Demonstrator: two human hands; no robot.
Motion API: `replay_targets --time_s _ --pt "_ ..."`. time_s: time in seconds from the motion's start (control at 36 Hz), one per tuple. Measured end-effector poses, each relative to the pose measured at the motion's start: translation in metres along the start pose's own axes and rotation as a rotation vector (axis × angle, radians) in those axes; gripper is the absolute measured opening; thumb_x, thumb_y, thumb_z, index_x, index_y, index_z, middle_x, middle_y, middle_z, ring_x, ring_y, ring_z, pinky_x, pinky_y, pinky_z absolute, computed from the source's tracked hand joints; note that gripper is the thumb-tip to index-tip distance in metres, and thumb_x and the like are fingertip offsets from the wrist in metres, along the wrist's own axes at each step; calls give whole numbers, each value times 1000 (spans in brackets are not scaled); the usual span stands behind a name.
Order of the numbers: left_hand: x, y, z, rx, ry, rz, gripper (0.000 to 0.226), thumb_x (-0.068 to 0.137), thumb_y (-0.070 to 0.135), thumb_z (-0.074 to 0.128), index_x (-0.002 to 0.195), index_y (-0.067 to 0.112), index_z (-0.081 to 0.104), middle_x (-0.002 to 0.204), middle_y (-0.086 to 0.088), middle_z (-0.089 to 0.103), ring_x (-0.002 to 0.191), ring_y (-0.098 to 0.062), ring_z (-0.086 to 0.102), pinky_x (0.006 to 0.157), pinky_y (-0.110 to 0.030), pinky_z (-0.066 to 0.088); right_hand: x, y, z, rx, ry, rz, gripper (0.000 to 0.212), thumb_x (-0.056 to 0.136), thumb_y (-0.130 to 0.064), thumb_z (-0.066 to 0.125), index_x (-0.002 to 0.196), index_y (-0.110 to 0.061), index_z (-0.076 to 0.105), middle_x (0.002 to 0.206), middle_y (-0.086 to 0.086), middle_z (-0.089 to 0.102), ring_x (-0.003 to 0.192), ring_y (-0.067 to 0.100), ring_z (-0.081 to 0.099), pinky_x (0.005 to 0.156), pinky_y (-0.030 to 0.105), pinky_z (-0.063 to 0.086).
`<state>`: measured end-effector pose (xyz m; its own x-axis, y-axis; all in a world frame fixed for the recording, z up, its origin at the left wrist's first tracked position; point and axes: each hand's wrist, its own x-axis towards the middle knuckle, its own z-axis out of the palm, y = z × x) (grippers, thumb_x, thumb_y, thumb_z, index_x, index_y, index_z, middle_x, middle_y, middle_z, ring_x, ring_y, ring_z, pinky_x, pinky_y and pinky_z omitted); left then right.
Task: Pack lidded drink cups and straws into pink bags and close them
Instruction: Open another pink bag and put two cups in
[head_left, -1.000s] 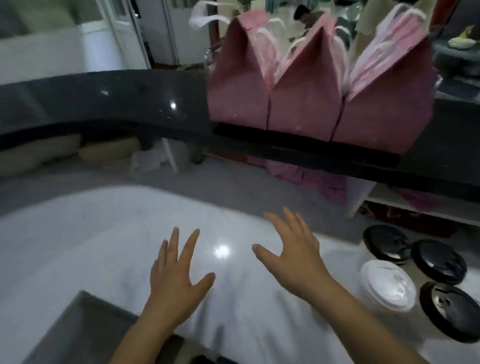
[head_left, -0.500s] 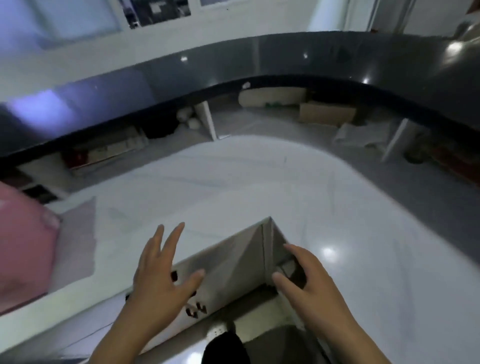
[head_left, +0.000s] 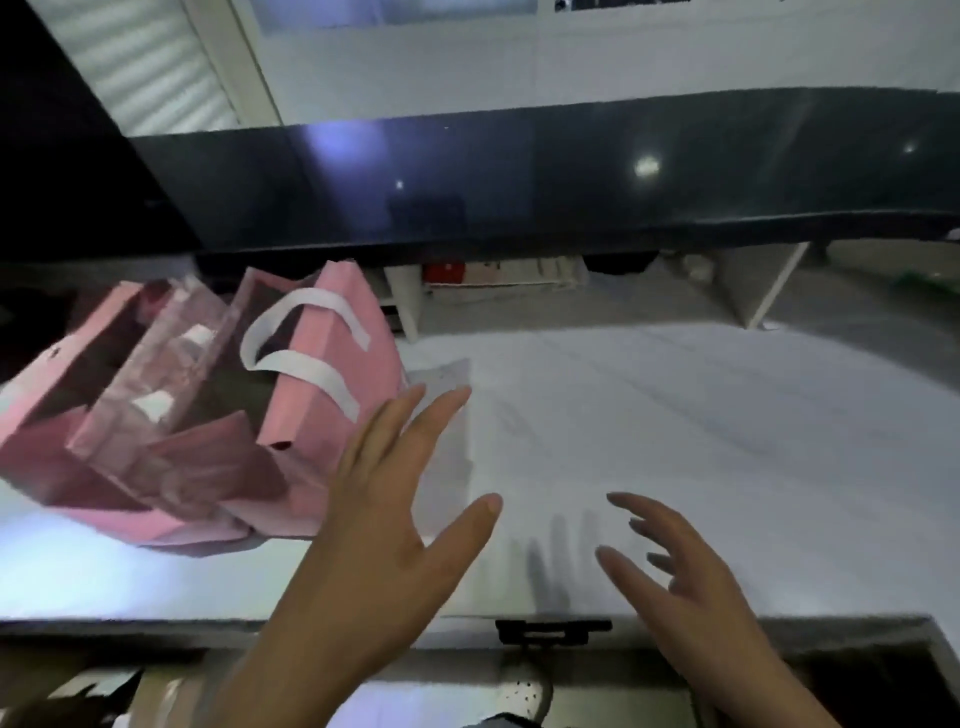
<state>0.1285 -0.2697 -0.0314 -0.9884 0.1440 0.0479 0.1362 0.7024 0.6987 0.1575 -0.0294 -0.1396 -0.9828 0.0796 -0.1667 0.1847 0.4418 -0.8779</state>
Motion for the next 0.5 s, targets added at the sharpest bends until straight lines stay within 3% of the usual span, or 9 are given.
replay_targets --time_s 0.06,0.11,0.19,0.28,0.33,0.42,0.5 --pt "7 -11 -35 15 83 -3 61 84 60 62 135 70 30 141 56 11 138 23 4 112 -26 23 26 -27 25 34 -35 -44 38 88 -42 69 120 -57 56 126 -35 53 116 -17 49 96 20 43" --pt "13 -23 -67 33 175 -31 56 82 57 60 135 64 40 141 52 19 141 16 14 113 -44 37 48 -55 48 45 -97 -89 39 88 -44 67 123 -56 55 128 -33 53 115 -18 49 94 16 42" --pt "27 -46 -103 76 302 -89 47 89 47 60 134 54 50 153 32 31 146 0 24 111 -58 38 79 -99 79 54 -197 -148 47 86 -52 66 130 -55 49 135 -31 49 119 -15 49 92 14 42" --pt "49 -77 -125 183 325 -167 49 90 36 64 138 42 53 154 16 39 144 -11 32 115 -50 32 105 -143 111 41 -253 -180 69 74 -72 60 137 -57 37 139 -36 36 123 -6 44 101 30 45" --pt "63 -97 -133 258 259 -216 49 92 31 67 139 38 53 152 14 41 139 -14 39 104 -38 36 118 -169 133 36 -240 -183 85 67 -79 59 143 -59 25 140 -31 35 119 -4 36 99 38 45" --pt "81 -118 -137 356 122 -266 51 90 24 68 137 38 54 147 13 46 131 -18 46 94 -36 41 130 -199 163 39 -177 -233 94 70 -73 68 146 -54 16 150 -21 35 119 3 41 85 31 45" --pt "93 -128 -137 399 56 -285 49 88 16 68 131 36 59 137 9 54 121 -21 52 92 -42 50 138 -213 187 -139 -142 -298 111 69 -61 72 152 -45 1 163 -11 16 142 22 33 103 48 46"
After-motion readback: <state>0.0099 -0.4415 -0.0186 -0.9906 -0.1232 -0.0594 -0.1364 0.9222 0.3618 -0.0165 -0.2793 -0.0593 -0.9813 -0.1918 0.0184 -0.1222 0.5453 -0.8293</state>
